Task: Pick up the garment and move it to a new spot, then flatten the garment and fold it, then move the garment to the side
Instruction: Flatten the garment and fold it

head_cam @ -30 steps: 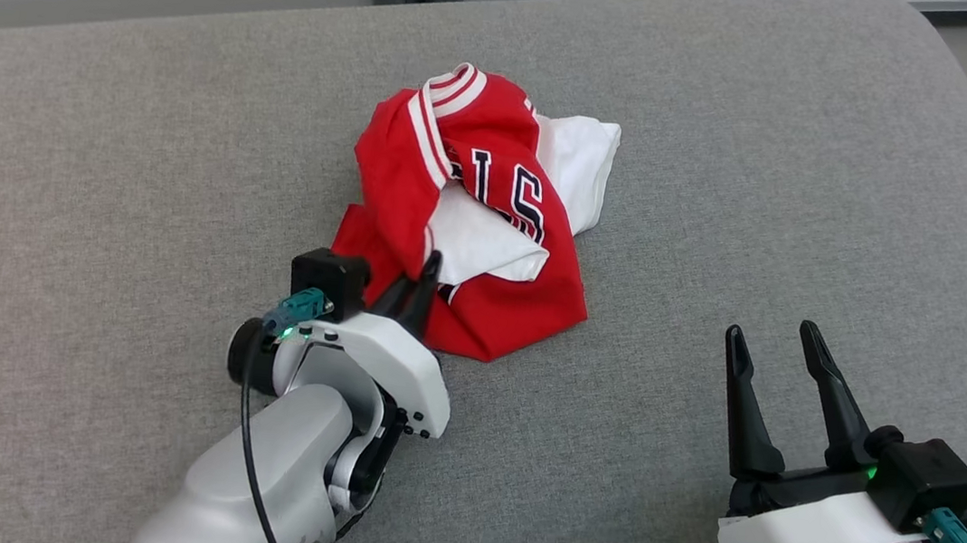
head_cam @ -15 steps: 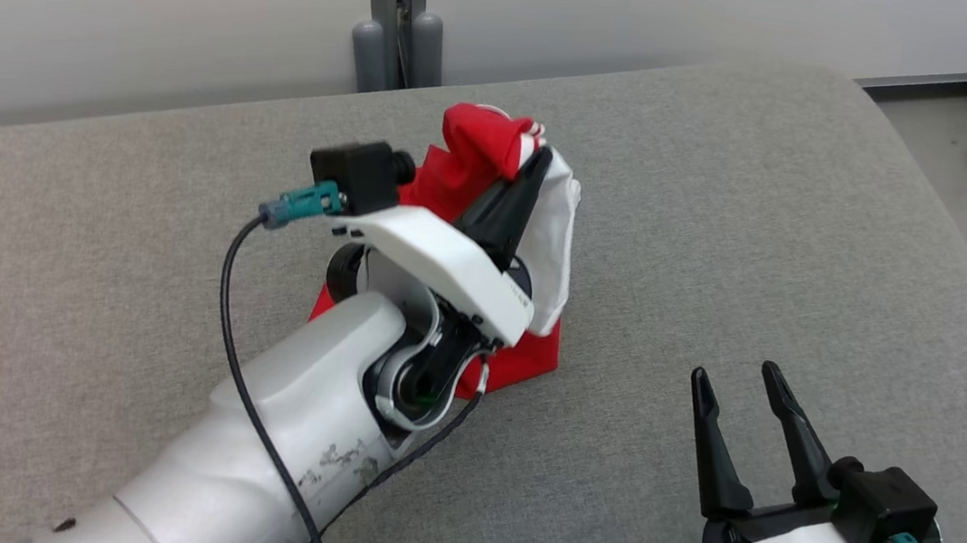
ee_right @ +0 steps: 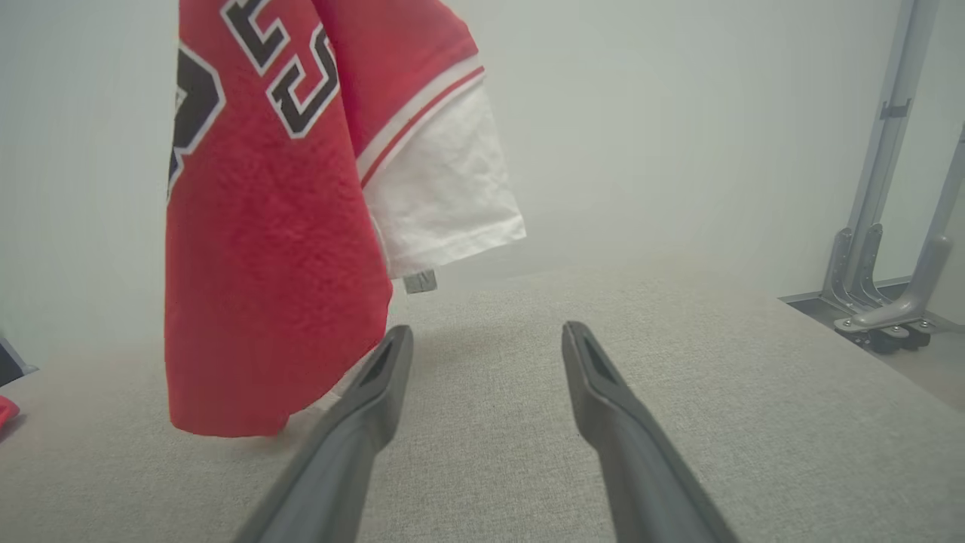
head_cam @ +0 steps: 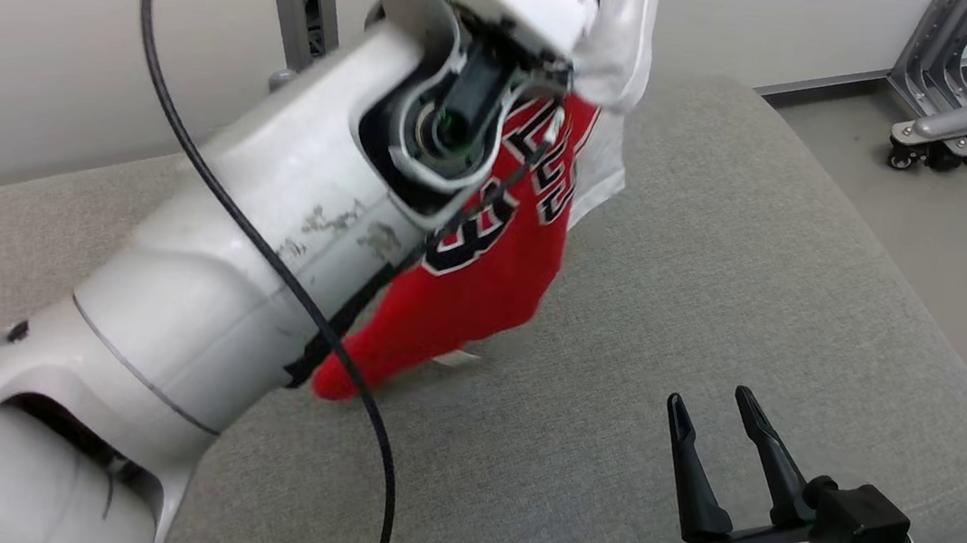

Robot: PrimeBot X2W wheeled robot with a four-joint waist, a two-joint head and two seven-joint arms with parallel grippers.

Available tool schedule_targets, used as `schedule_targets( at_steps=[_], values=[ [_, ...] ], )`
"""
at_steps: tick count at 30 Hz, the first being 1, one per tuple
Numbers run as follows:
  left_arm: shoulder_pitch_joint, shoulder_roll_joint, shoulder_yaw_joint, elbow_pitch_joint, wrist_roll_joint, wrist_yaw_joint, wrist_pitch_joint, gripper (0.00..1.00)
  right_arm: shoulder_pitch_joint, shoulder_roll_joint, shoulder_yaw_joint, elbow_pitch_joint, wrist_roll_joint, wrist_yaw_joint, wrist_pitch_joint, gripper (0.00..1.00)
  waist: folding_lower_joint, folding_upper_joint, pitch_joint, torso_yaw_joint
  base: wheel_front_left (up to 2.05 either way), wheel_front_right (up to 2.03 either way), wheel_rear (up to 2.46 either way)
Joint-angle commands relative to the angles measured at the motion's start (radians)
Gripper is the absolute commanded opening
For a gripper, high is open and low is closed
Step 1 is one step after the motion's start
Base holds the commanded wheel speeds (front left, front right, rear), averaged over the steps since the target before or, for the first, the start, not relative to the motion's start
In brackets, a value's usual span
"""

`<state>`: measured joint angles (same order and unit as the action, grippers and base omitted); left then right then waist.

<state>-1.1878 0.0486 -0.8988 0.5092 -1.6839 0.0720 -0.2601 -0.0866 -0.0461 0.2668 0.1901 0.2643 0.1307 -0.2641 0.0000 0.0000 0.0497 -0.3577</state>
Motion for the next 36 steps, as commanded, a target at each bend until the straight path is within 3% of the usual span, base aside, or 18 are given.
schedule_targets(
  at_steps=[1,6,12,18,22,24,26,28,36],
  values=[
    [-0.033,0.005,0.038,0.007,-0.003,-0.003,-0.005,0.0,0.001,-0.006,-0.001,0.001,0.006,0.0,0.001,1.0,0.0,0.0,-0.001,-0.009,0.0,0.0,0.0],
    [-0.016,0.003,0.13,0.062,0.054,-0.003,-0.003,0.0,0.006,-0.006,-0.008,0.001,0.001,0.0,0.001,1.0,0.0,0.0,0.004,0.003,0.0,0.0,0.0],
    [0.132,0.004,0.097,0.181,0.068,0.008,-0.003,0.0,0.003,-0.006,-0.015,-0.005,-0.01,0.0,0.001,1.0,0.0,0.0,0.03,0.071,0.0,0.0,0.0],
    [0.278,0.004,0.03,0.283,0.028,-0.042,-0.003,0.0,0.0,-0.006,-0.04,-0.011,-0.02,0.0,0.001,1.0,0.0,0.0,0.054,0.149,0.0,0.0,0.0],
    [0.367,0.019,0.002,0.353,0.002,-0.127,0.04,0.0,-0.001,-0.006,-0.054,-0.022,-0.022,0.0,0.001,1.0,0.0,0.0,0.062,0.186,0.0,0.0,0.0],
    [0.381,0.035,-0.001,0.356,0.004,-0.142,0.05,0.0,0.002,-0.006,-0.055,-0.024,-0.023,0.0,0.001,1.0,0.0,0.0,0.063,0.192,0.0,0.0,0.0],
    [0.432,0.086,-0.005,0.333,0.0,-0.175,0.079,0.0,0.013,-0.006,-0.063,-0.03,-0.027,0.0,0.001,1.0,0.0,0.0,0.067,0.208,0.0,0.0,0.0],
    [0.448,0.109,-0.011,0.319,0.009,-0.181,0.083,0.0,0.017,-0.006,-0.066,-0.031,-0.028,0.0,0.001,1.0,0.0,0.0,0.068,0.212,0.0,0.0,0.0],
    [0.572,0.313,-0.074,0.18,0.122,-0.195,0.052,0.0,0.032,-0.006,-0.087,-0.023,-0.038,0.0,0.001,1.0,0.0,0.0,0.073,0.237,0.0,0.0,0.0]
  ],
)
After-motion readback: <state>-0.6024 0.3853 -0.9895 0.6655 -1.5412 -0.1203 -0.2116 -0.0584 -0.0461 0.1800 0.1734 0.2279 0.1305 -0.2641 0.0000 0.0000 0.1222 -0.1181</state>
